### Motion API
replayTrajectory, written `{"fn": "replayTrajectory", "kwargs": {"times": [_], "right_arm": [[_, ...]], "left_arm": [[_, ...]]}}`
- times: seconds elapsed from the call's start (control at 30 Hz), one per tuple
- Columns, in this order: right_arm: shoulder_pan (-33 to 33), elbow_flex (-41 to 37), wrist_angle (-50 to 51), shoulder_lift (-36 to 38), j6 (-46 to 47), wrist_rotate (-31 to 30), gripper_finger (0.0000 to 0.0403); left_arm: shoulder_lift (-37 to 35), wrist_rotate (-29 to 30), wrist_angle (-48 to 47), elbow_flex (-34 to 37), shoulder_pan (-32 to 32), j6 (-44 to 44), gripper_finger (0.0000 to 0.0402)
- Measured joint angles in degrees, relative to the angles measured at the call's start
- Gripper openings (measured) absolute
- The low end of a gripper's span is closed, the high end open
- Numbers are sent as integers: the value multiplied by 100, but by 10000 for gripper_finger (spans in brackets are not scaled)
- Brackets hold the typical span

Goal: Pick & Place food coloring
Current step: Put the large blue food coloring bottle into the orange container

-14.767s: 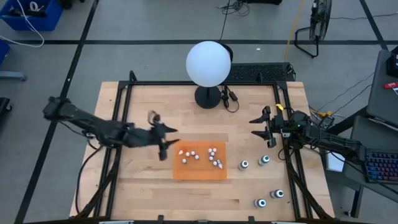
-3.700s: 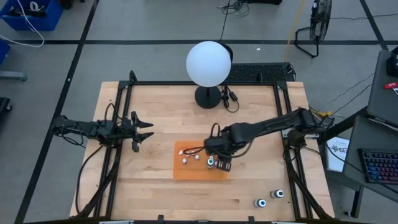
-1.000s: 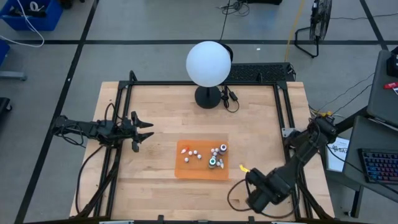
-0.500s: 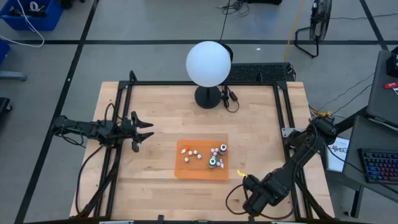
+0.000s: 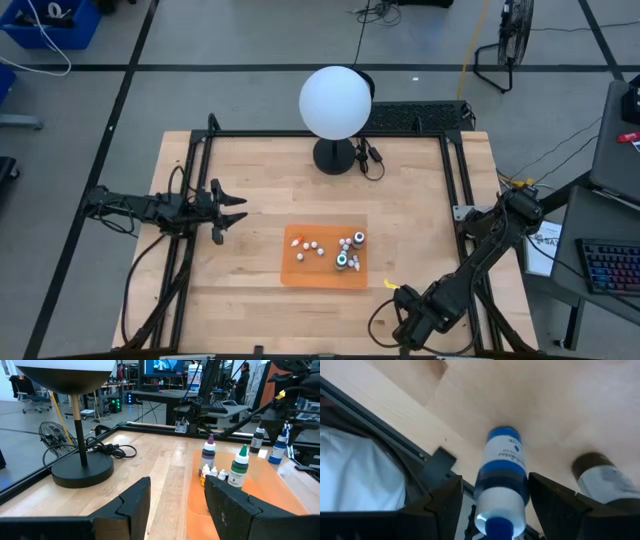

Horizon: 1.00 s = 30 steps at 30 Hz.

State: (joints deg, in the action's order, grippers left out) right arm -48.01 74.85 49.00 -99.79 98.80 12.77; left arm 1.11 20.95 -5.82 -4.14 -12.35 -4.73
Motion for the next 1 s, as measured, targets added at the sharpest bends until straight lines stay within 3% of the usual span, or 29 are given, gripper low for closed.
{"fn": "replayTrajectory", "kwargs": {"times": [0.23, 0.43, 0.63, 1.0], "right_arm": [[2, -88, -103, 0, 64, 251, 204], [4, -88, -63, 0, 60, 262, 162], [40, -88, 57, 4, -675, 193, 138], [607, -96, 255, 422, -3310, -1724, 138]], "left_arm": [[-1, 0, 0, 0, -1, 0, 186], [1, 0, 0, 0, 0, 0, 187], [1, 0, 0, 0, 1, 0, 186], [1, 0, 0, 0, 1, 0, 186]]}}
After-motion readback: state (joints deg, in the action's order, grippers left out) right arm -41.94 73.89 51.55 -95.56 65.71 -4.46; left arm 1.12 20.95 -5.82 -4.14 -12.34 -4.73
